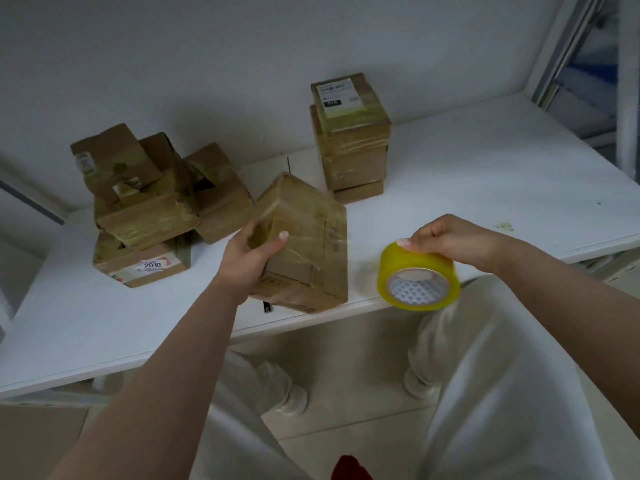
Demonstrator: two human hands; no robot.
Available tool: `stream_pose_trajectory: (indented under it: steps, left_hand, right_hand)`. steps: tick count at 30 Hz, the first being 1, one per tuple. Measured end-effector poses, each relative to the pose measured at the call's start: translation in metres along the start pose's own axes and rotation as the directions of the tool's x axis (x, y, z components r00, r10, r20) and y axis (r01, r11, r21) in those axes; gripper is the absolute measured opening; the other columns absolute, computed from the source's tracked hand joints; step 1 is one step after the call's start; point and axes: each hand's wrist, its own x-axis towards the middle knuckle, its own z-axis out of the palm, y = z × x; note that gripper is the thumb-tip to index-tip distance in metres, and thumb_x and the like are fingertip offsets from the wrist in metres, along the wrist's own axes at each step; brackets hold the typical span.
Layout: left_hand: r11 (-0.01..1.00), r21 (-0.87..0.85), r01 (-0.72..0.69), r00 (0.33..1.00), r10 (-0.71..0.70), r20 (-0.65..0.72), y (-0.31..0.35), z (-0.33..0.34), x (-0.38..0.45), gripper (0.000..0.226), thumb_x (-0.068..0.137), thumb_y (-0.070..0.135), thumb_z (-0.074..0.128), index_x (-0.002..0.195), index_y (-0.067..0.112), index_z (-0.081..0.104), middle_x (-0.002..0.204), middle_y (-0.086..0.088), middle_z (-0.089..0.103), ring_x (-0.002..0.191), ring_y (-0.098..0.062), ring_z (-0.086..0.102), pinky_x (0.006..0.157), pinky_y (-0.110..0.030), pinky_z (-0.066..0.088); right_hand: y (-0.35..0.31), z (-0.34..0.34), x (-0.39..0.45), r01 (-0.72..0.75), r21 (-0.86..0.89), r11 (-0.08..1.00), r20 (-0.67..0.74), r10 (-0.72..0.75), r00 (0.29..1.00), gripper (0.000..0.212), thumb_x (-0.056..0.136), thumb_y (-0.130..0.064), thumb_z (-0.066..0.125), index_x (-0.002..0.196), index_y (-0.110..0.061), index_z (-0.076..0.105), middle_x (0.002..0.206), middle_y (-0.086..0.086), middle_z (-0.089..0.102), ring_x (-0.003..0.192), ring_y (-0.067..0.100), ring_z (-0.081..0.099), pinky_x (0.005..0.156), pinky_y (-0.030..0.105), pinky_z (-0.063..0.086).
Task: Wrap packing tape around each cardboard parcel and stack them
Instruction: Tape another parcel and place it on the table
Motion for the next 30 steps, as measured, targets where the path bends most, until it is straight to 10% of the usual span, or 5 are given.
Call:
stream_pose_trajectory:
  steps: [9, 30]
  left_hand:
    - [0.96, -0.279, -0.027, 0.995, 0.053, 0.086, 0.011, -0.014, -0.016, 0.035, 0.091, 0.033, 0.063, 0.124, 0.023, 0.063, 0.106, 0.001, 0.072, 0.093, -0.019, 0.071, 0.062, -0.03, 0.057]
    - [0.776, -0.622, 0.105, 0.994, -0.062, 0.091, -0.006, -0.024, -0.022, 0.024, 0.094, 0.037, 0.053, 0.104, 0.02, 0.066, 0.091, -0.002, 0.075, 0.079, -0.019, 0.072, 0.077, -0.036, 0.052]
  right_hand:
    - [-0.015, 0.005, 0.002, -0.042, -0.117, 0.992, -0.106, 0.029, 0.994, 0.038, 0.078, -0.053, 0.071, 0.083, -0.016, 0.077, 0.081, 0.002, 0.073, 0.079, 0.02, 0.07, 0.076, 0.032, 0.055]
    - [-0.035, 0.004, -0.002, -0.01, 0.049, 0.999, -0.08, 0.014, 0.997, 0.067, 0.057, -0.069, 0.066, 0.093, -0.014, 0.074, 0.094, 0.008, 0.073, 0.095, 0.027, 0.067, 0.099, 0.044, 0.048]
